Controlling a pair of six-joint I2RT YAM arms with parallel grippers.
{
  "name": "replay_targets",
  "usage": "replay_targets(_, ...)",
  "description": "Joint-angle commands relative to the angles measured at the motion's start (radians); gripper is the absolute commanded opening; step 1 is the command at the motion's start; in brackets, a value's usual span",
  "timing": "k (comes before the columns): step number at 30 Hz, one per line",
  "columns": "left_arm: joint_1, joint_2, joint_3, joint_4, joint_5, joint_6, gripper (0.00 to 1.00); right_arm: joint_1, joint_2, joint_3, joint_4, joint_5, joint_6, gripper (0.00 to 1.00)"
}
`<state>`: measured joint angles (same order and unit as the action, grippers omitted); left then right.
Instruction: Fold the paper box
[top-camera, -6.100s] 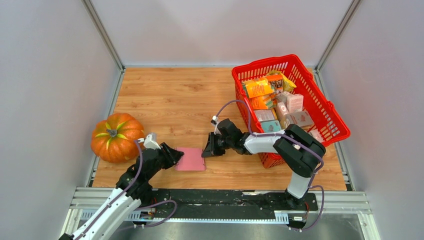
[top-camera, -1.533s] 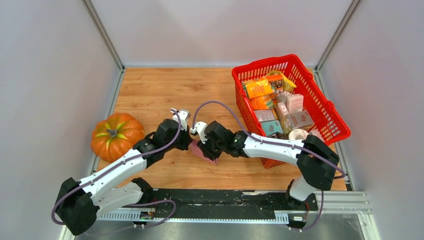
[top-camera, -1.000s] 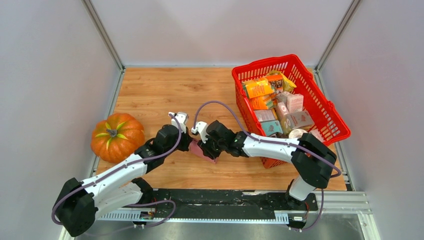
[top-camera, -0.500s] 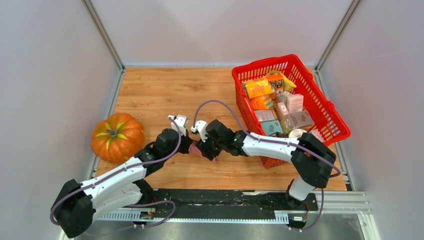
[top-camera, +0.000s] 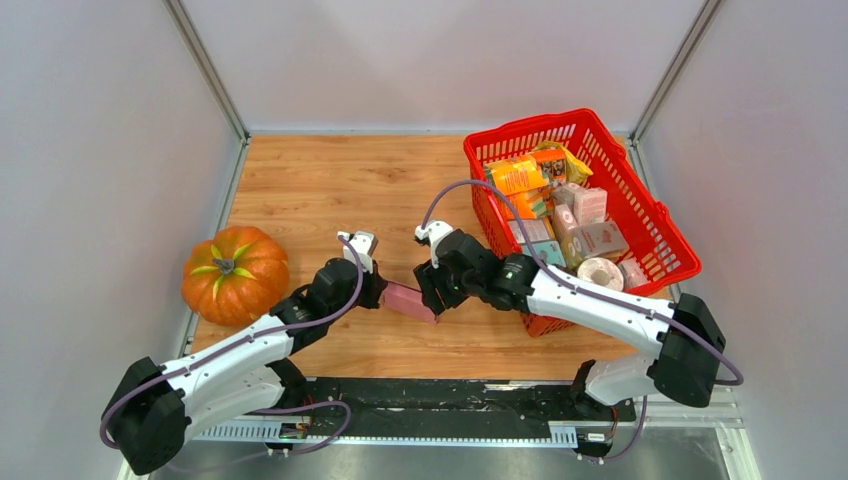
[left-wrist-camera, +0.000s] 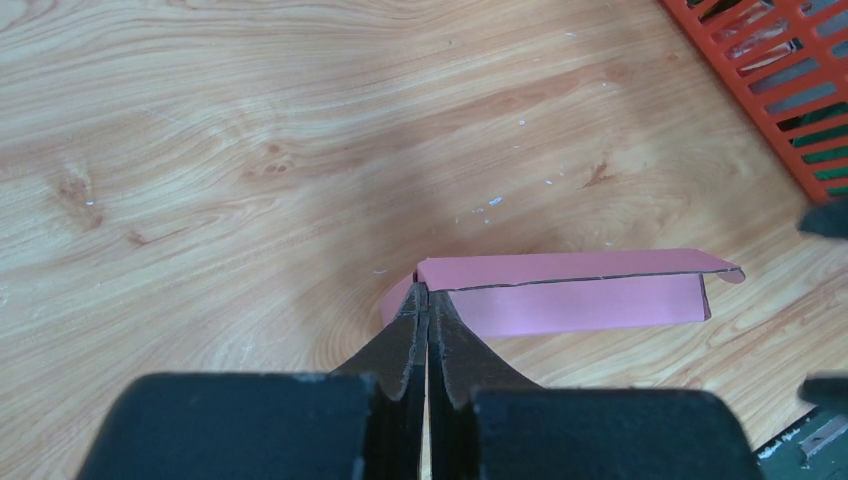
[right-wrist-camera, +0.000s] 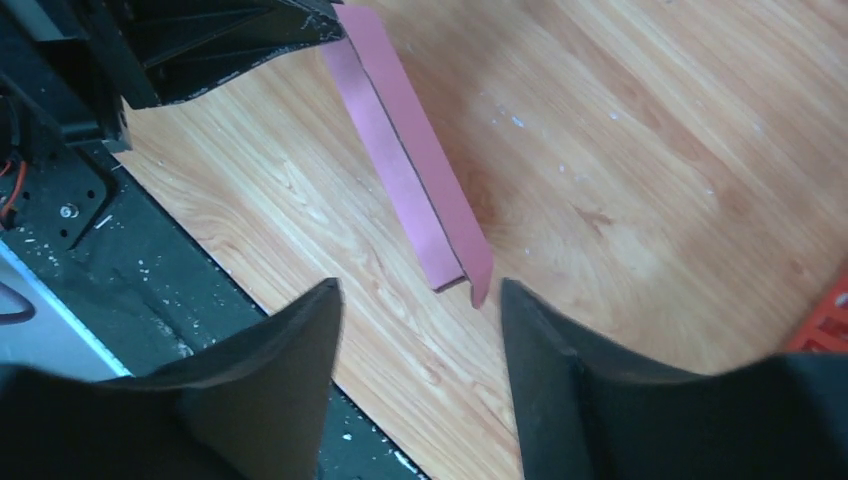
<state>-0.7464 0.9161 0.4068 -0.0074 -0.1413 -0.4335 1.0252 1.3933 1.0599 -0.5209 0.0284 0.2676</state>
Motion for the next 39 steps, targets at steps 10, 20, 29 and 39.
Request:
replay_targets(10, -0.013, -0.014, 0.007, -0.164, 0.031, -0.01, 0.0, 0.004, -0.048, -0.094, 0.001, 0.114, 0.01, 0.36)
replay_targets(20, -0.013, -0.014, 0.03, -0.197, 0.043, -0.007, 0.0, 0.003, -0.022, -0.104, 0.067, 0.113, -0.019, 0.29)
replay_targets(29, -0.013, 0.012, 0.061, -0.212, 0.06, -0.007, 0.0, 0.004, -0.007, -0.123, 0.104, 0.1, -0.036, 0.3)
replay_targets(39, -0.013, 0.007, 0.075, -0.235, 0.057, -0.004, 0.0, 0.006, 0.016, -0.115, 0.114, 0.134, -0.034, 0.13)
